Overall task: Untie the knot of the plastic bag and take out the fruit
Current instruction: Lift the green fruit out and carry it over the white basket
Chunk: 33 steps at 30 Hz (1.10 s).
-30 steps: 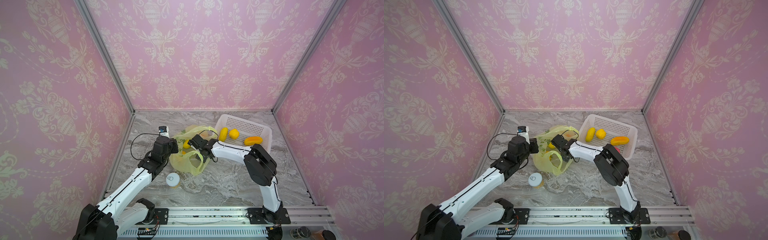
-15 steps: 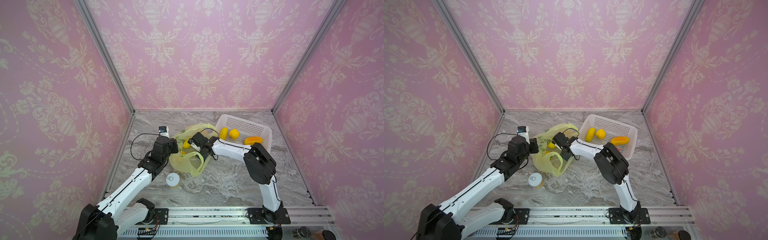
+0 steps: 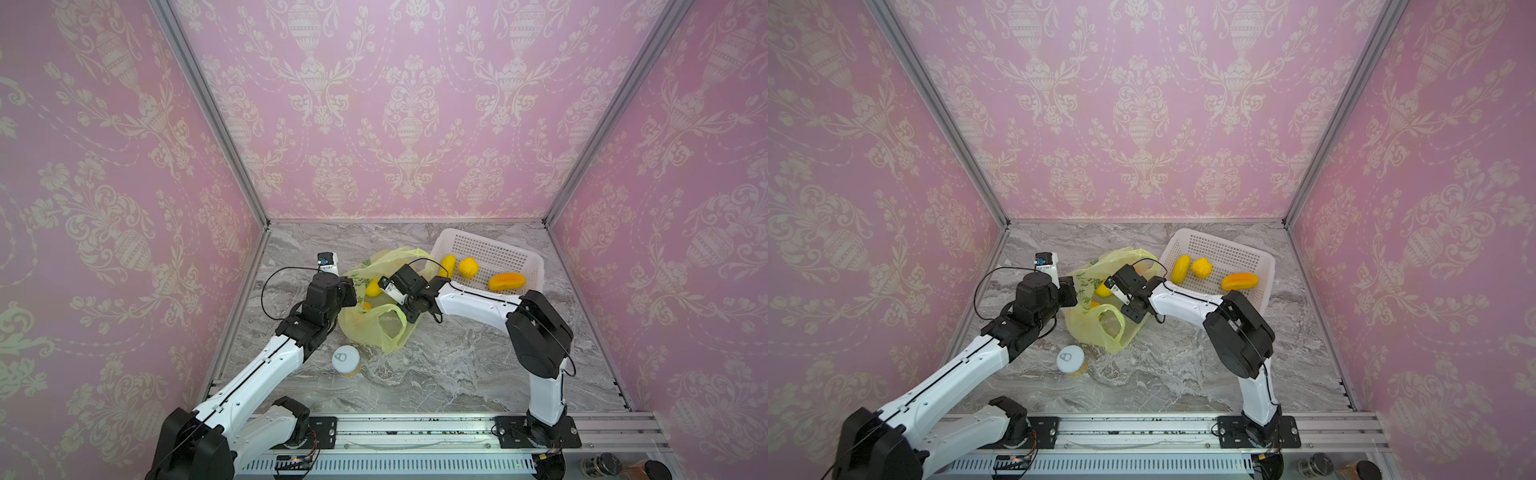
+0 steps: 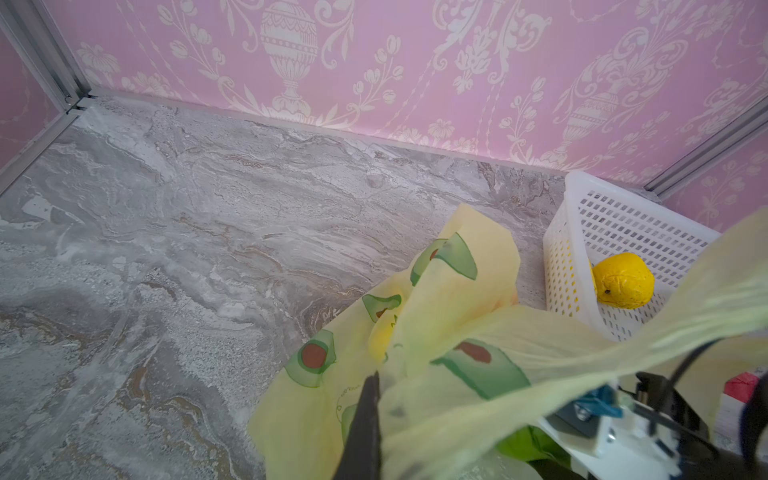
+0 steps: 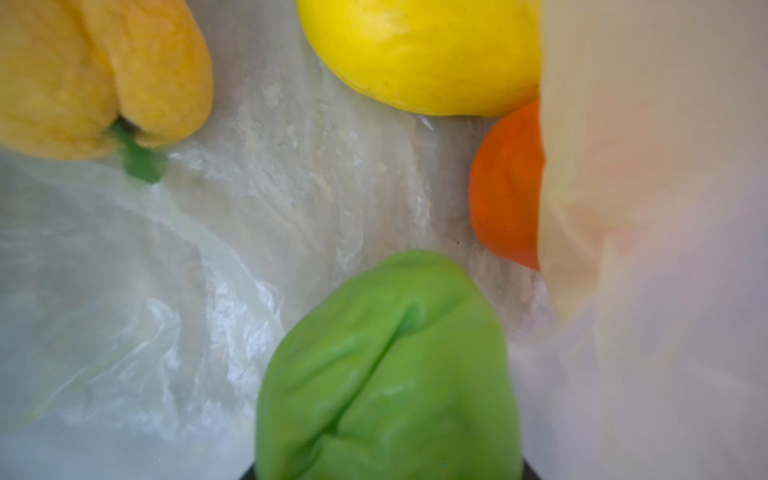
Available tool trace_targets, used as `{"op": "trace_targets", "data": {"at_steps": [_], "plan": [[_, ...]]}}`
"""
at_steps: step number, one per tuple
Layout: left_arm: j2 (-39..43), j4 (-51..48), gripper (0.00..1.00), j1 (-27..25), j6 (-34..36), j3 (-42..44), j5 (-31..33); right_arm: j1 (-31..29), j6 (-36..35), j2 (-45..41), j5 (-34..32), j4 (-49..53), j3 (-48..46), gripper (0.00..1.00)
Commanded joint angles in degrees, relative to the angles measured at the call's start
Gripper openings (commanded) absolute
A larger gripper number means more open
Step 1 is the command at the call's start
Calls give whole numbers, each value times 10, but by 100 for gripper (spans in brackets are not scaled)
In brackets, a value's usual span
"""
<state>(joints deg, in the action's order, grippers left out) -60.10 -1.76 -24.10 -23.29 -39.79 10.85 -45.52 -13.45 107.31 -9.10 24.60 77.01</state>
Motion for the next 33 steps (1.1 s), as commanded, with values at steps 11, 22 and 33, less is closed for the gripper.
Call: {"op": "trace_targets", "data": {"at_steps": [11,22,33], "plan": [[3,-1,0,4,3,7,6,1,31,-302,153,-233,-226,12],[8,-6,0,5,1,6,9,166,198,-513,154,-434,-412,13],[22,-11,0,5,1,5,9,395,415,-400,142,-411,-397,13]]}}
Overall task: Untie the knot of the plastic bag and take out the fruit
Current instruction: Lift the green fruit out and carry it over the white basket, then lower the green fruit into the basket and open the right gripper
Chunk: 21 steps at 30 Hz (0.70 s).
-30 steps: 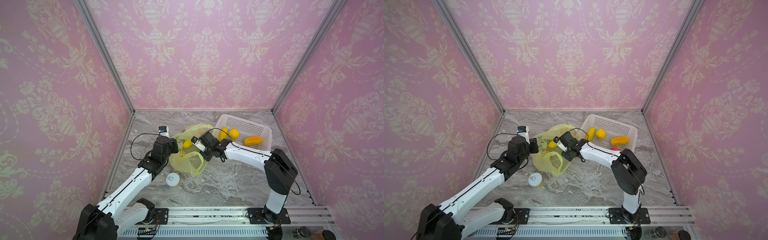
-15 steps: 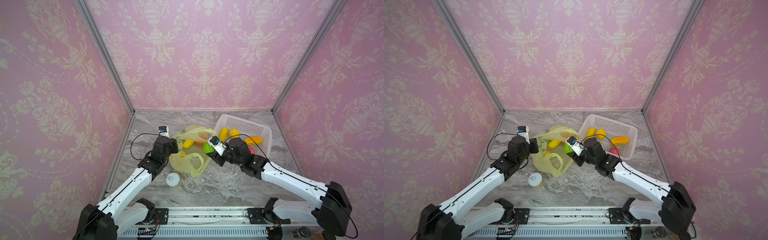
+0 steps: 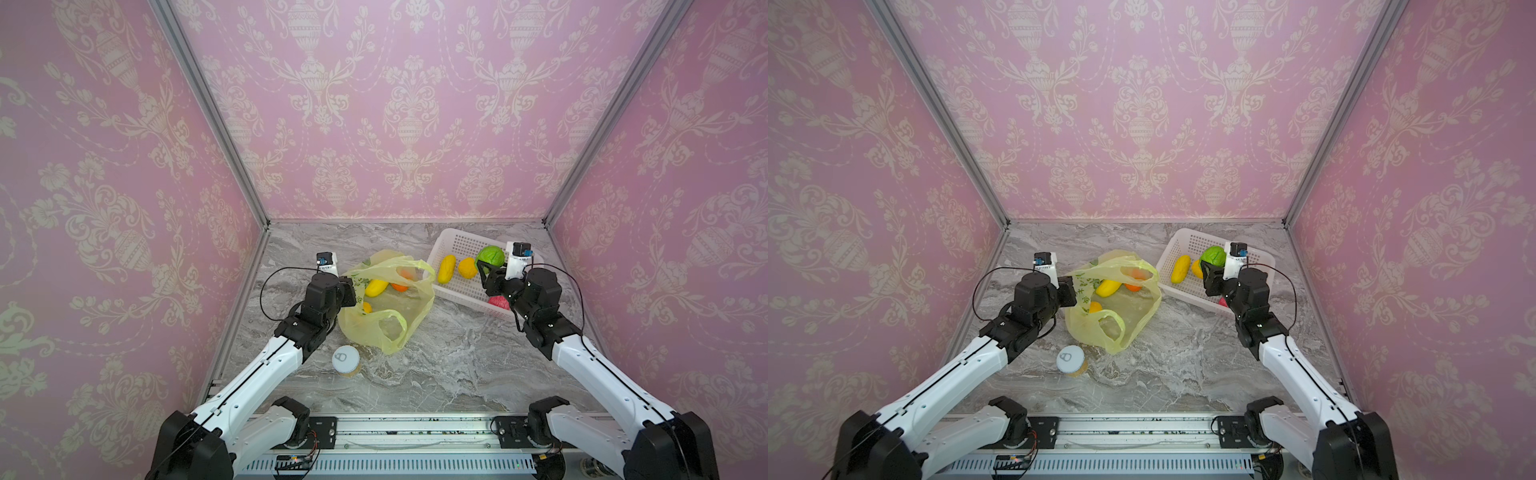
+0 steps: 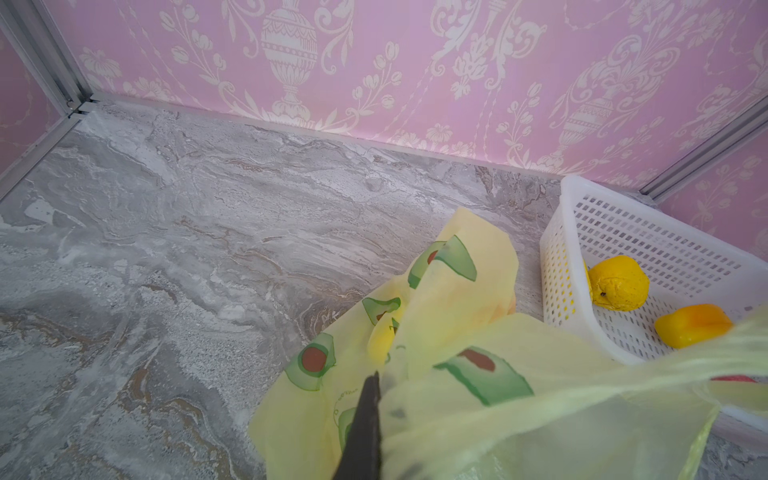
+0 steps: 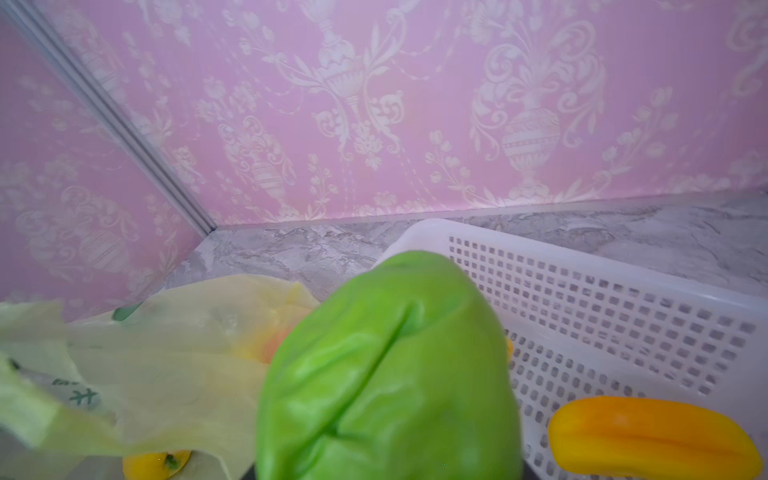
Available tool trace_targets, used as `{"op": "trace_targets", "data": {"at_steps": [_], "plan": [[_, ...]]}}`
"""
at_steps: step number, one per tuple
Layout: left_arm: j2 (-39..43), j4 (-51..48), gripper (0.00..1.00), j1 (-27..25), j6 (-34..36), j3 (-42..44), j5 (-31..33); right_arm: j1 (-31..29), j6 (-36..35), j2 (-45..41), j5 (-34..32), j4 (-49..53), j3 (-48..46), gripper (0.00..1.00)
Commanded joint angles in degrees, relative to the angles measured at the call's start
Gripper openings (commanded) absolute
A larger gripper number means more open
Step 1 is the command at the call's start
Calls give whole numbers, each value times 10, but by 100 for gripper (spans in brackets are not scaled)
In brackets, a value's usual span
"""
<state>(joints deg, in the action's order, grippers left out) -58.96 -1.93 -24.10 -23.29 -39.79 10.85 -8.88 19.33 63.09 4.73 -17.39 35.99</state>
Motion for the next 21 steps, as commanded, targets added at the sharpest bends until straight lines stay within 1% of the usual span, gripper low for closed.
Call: {"op": "trace_targets", "data": {"at_steps": [1,4,7,9,10,12,17,21], "plan": [[12,-10,0,5,1,5,10,41,99,69,-6,30,28,12],[12,-11,0,5,1,6,12,66,112,142,-28,89,74,6],[12,-10,0,5,1,4,8,83,119,195,-34,103,95,5],[12,-10,0,5,1,5,13,92,125,216,-29,109,105,4],[11,-11,0,5,2,6,15,93,125,221,-24,105,106,4],[10,-9,0,5,2,6,16,94,120,239,-6,96,110,10],[9,-10,0,5,3,6,16,94,99,318,40,137,175,14],[9,-9,0,5,3,5,13,94,101,367,47,144,202,19]]}}
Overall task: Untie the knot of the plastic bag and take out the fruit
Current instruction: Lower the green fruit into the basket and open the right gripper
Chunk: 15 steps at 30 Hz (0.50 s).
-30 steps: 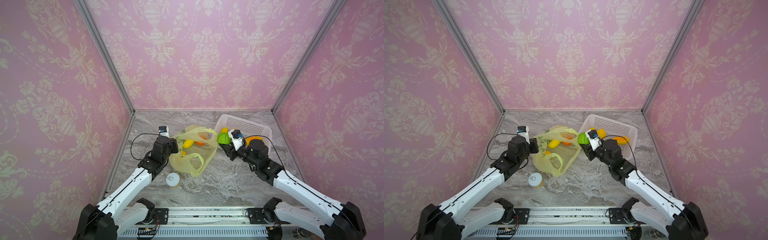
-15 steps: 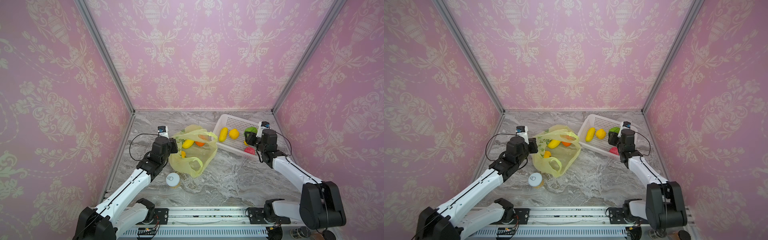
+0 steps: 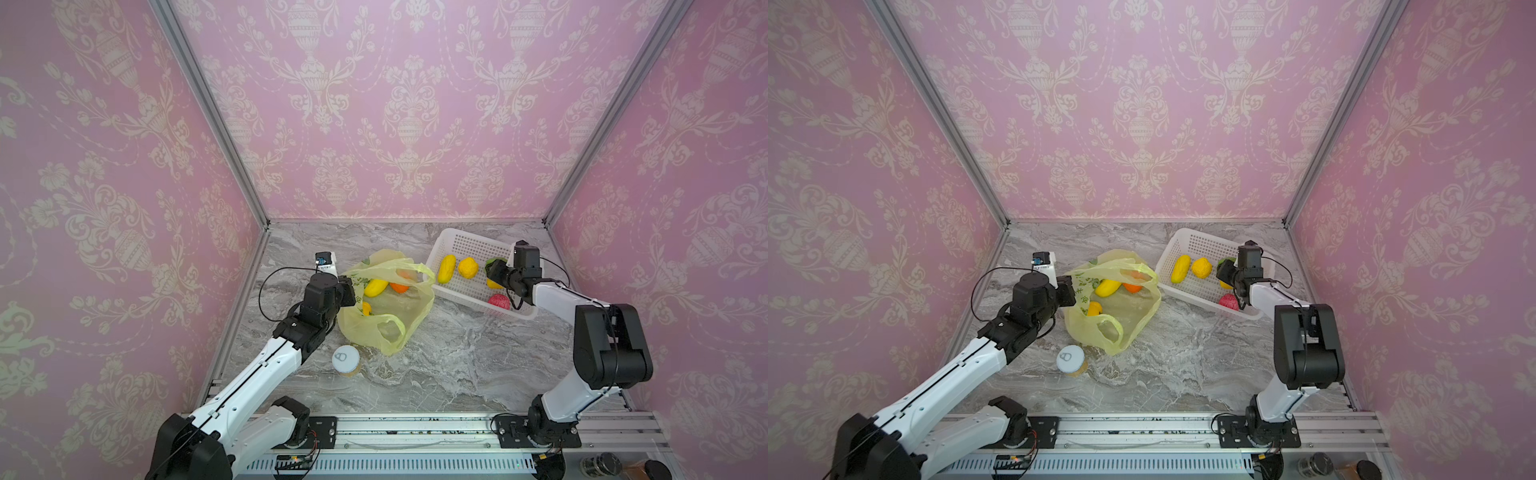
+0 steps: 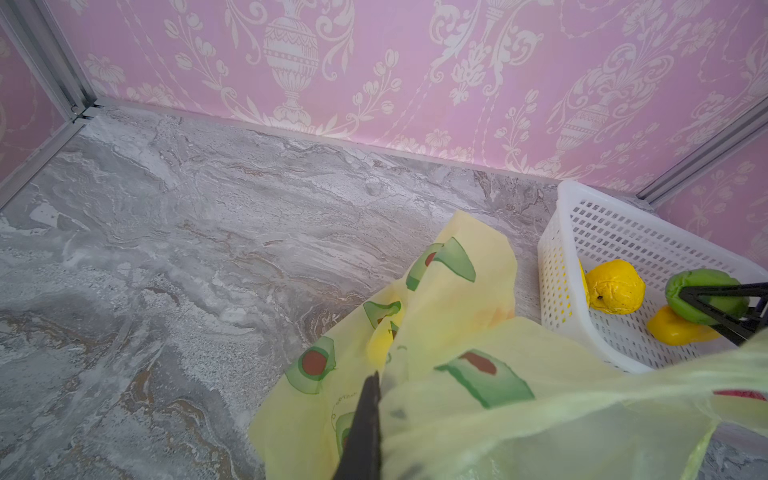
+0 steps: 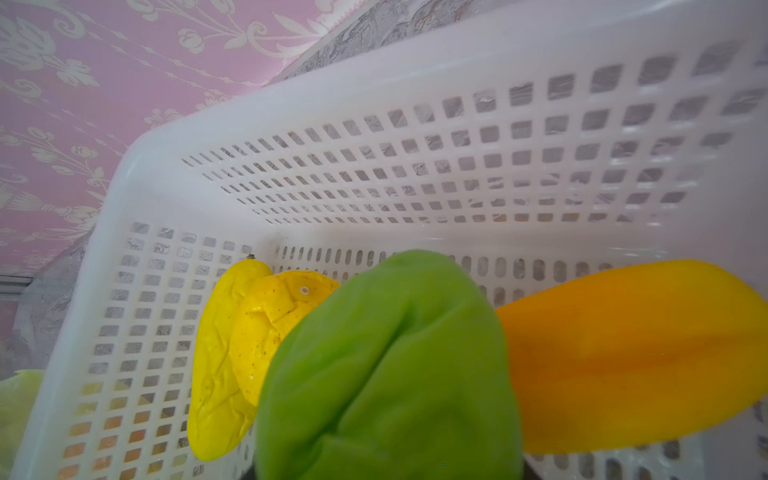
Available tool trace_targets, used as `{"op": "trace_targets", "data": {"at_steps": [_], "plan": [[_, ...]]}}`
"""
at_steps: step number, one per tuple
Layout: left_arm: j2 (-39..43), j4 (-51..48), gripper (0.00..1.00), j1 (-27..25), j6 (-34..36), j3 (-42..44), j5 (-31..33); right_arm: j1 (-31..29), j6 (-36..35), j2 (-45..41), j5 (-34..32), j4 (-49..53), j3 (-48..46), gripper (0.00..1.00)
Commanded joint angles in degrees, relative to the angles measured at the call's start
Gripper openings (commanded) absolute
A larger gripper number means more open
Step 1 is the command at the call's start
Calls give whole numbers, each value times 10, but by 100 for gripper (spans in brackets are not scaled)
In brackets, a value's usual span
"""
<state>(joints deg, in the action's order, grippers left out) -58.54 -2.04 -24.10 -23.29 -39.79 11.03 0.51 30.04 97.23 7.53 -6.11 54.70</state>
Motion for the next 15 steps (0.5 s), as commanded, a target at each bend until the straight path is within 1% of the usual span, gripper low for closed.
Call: {"op": "trace_targets", "data": {"at_steps": [1,3,5,9,15], "plan": [[4,-8,0,5,3,6,11,0,-4,35,17,35,22,21],[4,-8,0,5,4,6,16,-1,-5,48,21,42,33,27],[3,-9,0,4,4,6,18,-1,-4,52,28,40,35,39],[1,-8,0,5,4,6,15,-1,-4,44,25,30,24,59],[-2,-6,0,4,3,6,12,-1,-3,18,37,14,4,82]]}}
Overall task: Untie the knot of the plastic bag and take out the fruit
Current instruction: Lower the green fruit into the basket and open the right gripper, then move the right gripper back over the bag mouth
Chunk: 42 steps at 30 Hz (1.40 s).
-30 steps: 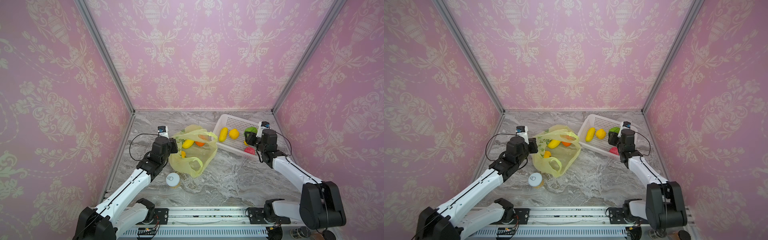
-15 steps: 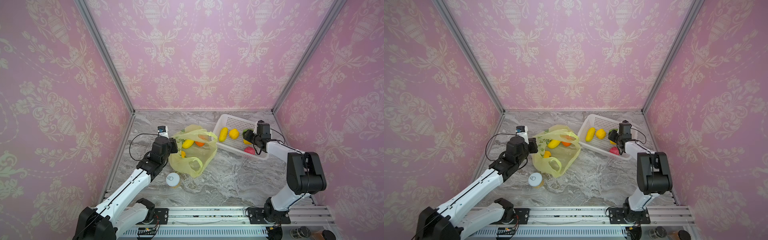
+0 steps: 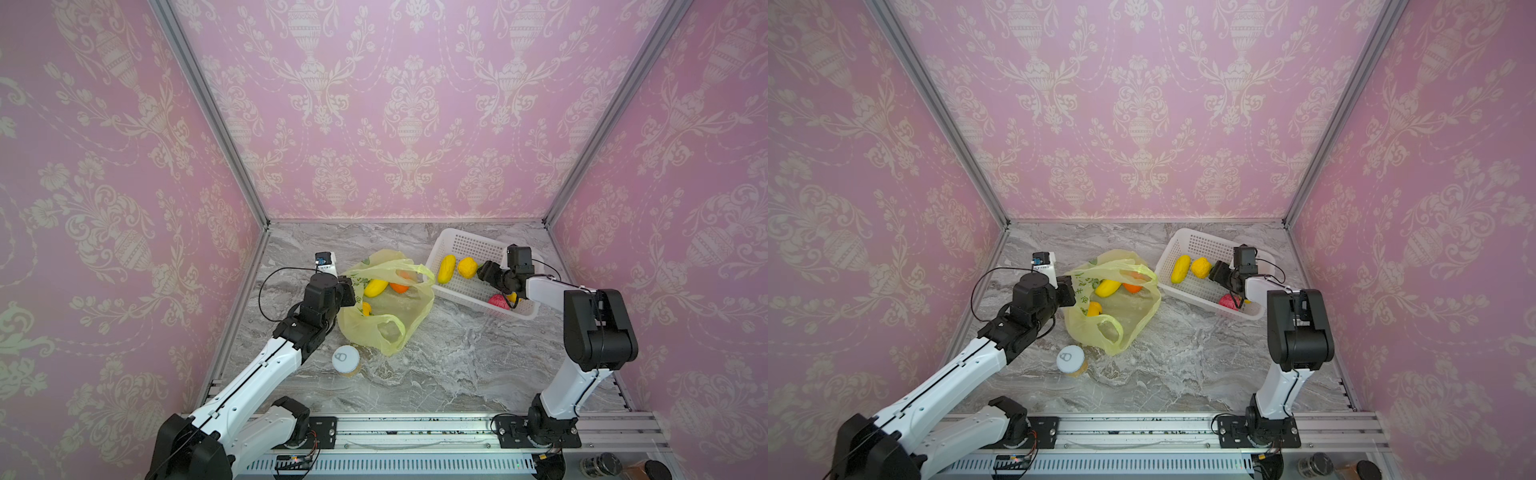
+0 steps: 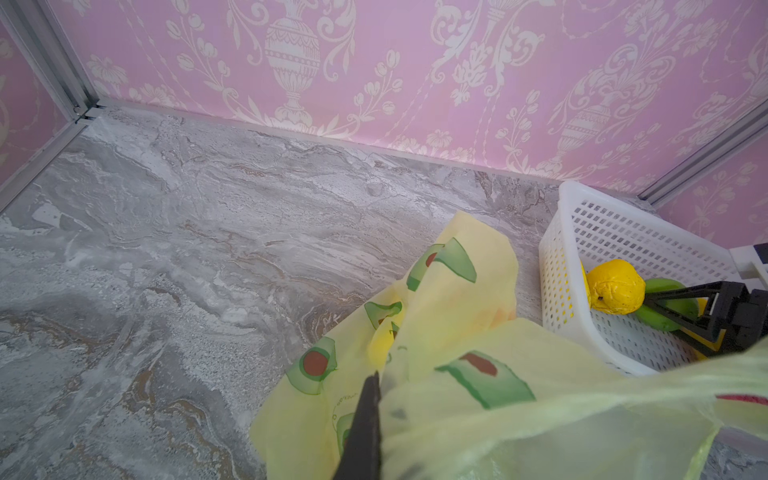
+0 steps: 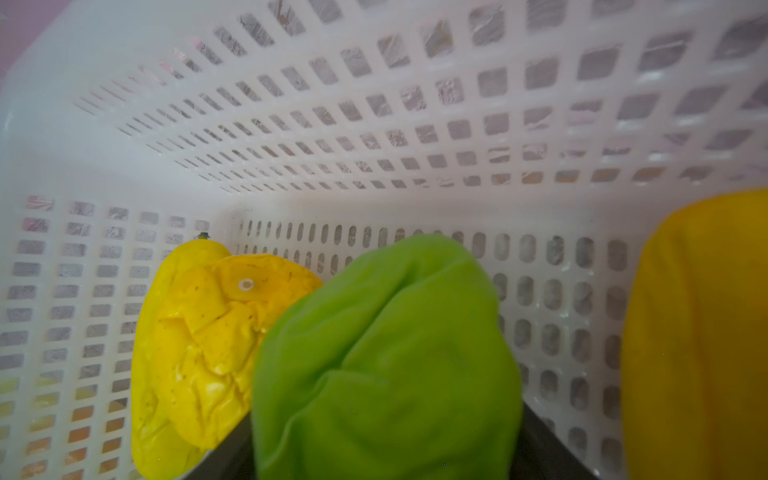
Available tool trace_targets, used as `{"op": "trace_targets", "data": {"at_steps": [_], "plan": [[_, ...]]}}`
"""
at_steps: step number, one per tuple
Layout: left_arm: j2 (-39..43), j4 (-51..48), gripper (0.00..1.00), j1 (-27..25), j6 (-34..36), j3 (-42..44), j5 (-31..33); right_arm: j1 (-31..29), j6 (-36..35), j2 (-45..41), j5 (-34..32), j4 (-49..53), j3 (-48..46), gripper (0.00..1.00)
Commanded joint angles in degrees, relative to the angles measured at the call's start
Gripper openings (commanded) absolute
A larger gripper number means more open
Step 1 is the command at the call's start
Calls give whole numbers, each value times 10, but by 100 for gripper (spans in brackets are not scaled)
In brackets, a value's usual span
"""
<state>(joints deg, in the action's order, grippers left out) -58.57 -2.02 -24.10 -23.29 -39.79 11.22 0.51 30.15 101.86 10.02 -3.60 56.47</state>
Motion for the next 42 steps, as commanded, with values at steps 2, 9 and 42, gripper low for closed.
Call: {"op": "trace_targets", "data": {"at_steps": [2,9,42], "plan": [[-3,-7,0,4,4,6,14,-2,-3,-54,20,-18,-29,87],[-1,-8,0,5,4,5,15,-4,-13,-197,0,-14,-96,94],[5,-7,0,5,1,7,7,-502,-425,-241,-79,41,-22,42]]}}
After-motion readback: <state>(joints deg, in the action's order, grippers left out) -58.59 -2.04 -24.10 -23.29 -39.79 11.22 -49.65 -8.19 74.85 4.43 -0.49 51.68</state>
